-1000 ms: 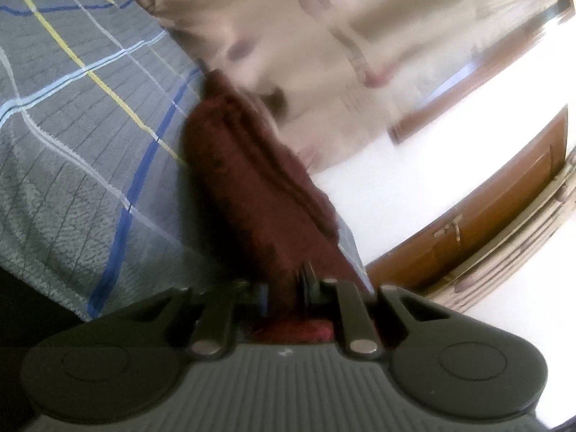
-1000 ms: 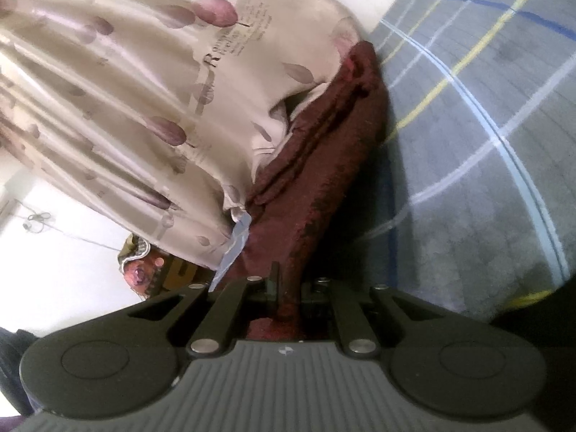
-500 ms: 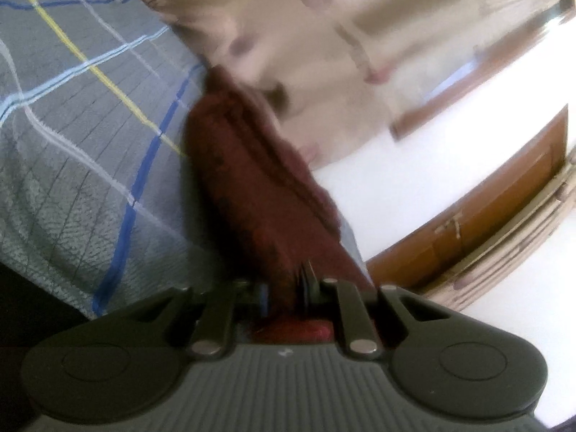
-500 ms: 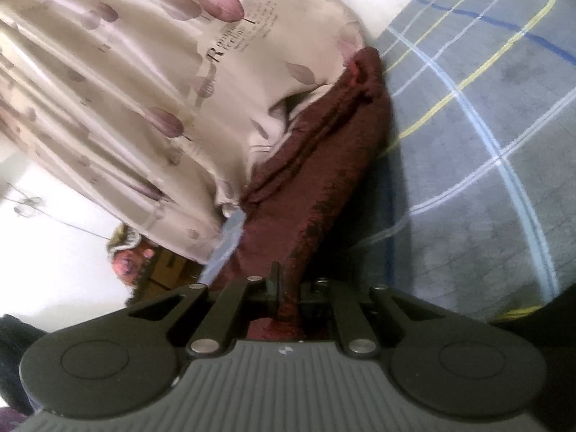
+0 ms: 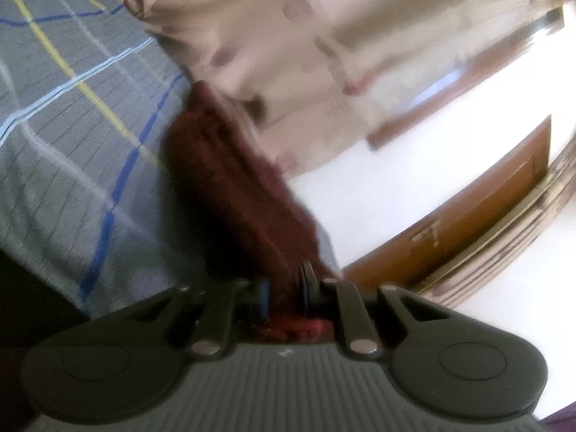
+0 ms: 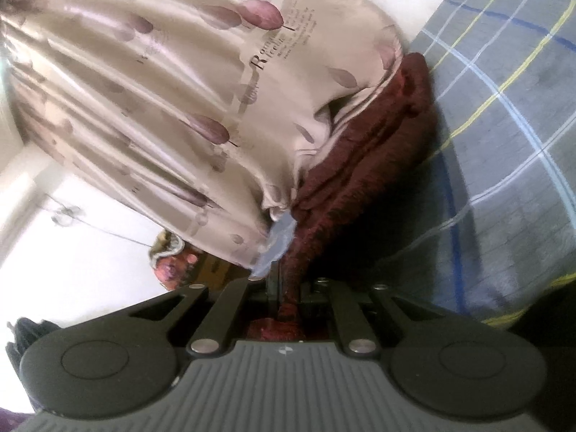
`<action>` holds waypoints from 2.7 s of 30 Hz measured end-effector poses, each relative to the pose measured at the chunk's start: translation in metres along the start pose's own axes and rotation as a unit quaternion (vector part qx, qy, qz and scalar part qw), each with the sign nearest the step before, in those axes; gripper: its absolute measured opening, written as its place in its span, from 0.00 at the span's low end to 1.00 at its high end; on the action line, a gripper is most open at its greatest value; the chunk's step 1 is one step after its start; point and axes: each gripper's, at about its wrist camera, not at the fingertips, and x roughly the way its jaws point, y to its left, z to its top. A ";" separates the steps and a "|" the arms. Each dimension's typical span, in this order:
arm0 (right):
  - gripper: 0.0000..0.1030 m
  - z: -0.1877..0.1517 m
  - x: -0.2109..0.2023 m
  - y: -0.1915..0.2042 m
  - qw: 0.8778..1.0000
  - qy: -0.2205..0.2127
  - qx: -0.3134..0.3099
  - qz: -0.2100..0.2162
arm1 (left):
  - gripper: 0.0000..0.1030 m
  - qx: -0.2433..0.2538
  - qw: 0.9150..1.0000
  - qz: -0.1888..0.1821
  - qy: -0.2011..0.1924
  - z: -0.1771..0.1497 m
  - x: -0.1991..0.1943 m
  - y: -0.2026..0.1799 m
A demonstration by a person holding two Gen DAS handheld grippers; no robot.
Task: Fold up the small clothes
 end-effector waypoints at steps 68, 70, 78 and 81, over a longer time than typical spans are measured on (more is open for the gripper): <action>0.77 0.201 0.241 -0.058 0.991 0.010 -0.115 -0.071 | 0.18 0.119 0.976 0.181 0.030 0.214 0.208 0.073; 0.77 0.206 0.239 -0.062 0.994 -0.002 -0.093 -0.062 | 0.21 0.135 0.980 0.143 0.041 0.214 0.209 0.058; 0.77 0.198 0.239 -0.054 0.993 0.014 -0.105 -0.057 | 0.81 0.165 0.969 0.113 0.144 0.226 0.271 0.034; 0.77 0.194 0.238 -0.051 0.991 0.020 -0.117 -0.062 | 0.70 0.201 0.957 0.128 0.167 0.218 0.289 0.032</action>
